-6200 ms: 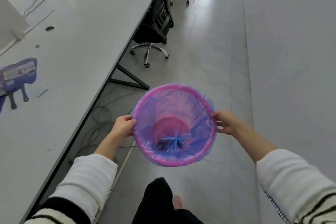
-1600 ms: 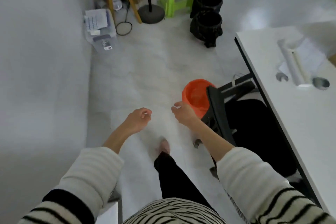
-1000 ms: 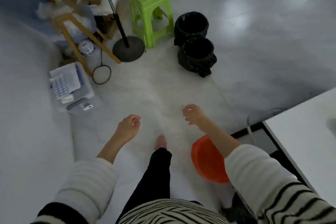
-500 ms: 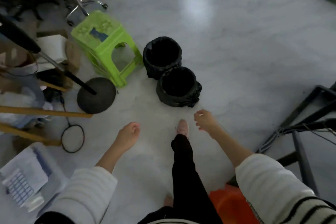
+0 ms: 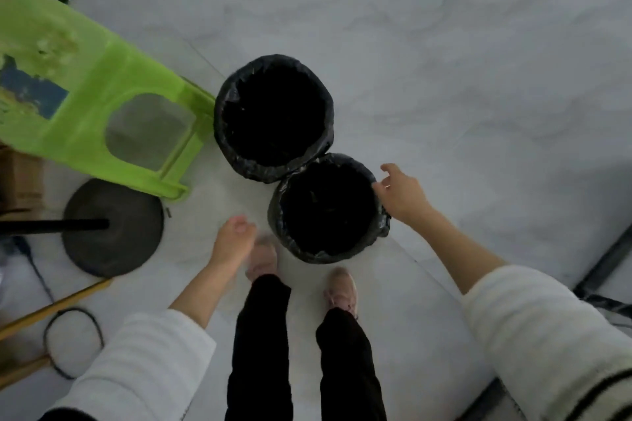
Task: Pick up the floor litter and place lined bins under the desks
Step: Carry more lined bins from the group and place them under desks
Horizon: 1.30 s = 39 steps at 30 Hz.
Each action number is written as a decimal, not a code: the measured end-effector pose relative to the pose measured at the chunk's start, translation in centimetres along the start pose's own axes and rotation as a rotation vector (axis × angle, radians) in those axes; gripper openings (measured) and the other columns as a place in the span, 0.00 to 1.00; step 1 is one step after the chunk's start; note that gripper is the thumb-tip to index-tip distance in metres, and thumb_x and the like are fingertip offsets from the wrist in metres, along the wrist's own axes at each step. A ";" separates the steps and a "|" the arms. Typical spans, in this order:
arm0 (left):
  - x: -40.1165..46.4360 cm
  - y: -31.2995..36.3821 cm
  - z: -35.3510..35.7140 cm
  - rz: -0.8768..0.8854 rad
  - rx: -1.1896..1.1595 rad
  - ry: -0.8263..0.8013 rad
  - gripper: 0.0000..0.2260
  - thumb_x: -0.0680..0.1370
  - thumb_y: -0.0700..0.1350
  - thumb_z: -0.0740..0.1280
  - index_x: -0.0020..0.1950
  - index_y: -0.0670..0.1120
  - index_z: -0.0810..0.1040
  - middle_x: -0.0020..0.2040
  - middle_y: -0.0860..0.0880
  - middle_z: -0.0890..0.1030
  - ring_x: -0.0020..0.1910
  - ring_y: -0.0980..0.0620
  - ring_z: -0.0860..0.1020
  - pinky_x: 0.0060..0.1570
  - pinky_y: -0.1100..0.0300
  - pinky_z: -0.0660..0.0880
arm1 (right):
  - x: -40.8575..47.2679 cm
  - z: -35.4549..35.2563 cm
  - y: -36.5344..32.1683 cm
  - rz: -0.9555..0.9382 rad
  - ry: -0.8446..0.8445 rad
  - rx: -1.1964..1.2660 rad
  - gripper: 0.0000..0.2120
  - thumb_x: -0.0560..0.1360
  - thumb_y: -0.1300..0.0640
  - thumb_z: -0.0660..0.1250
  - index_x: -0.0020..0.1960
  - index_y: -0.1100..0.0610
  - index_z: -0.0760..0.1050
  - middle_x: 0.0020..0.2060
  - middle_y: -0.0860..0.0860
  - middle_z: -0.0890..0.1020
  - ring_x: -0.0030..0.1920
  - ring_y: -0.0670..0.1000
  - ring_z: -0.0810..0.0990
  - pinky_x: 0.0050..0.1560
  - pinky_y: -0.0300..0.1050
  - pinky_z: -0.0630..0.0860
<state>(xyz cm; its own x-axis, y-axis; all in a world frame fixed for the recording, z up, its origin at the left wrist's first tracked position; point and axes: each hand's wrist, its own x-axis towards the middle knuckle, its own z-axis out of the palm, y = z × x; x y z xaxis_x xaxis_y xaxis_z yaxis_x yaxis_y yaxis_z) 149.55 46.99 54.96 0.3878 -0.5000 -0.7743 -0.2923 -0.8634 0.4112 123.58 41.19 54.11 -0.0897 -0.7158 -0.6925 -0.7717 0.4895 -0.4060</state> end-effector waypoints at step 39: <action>-5.5 12.6 0.4 -0.212 -0.043 -0.501 0.06 0.79 0.34 0.54 0.46 0.40 0.69 0.63 0.38 0.73 0.70 0.42 0.67 0.70 0.49 0.63 | -24.1 5.4 5.5 0.750 0.296 0.241 0.13 0.74 0.61 0.60 0.58 0.59 0.74 0.54 0.60 0.81 0.55 0.61 0.78 0.45 0.46 0.70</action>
<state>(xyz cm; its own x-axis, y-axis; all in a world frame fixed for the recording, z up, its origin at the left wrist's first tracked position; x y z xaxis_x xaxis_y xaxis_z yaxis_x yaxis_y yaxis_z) 143.39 38.91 64.17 -0.0332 -0.2307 -0.9725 -0.2126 -0.9491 0.2324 124.85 63.79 65.34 -0.7129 -0.2428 -0.6579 -0.2889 0.9565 -0.0400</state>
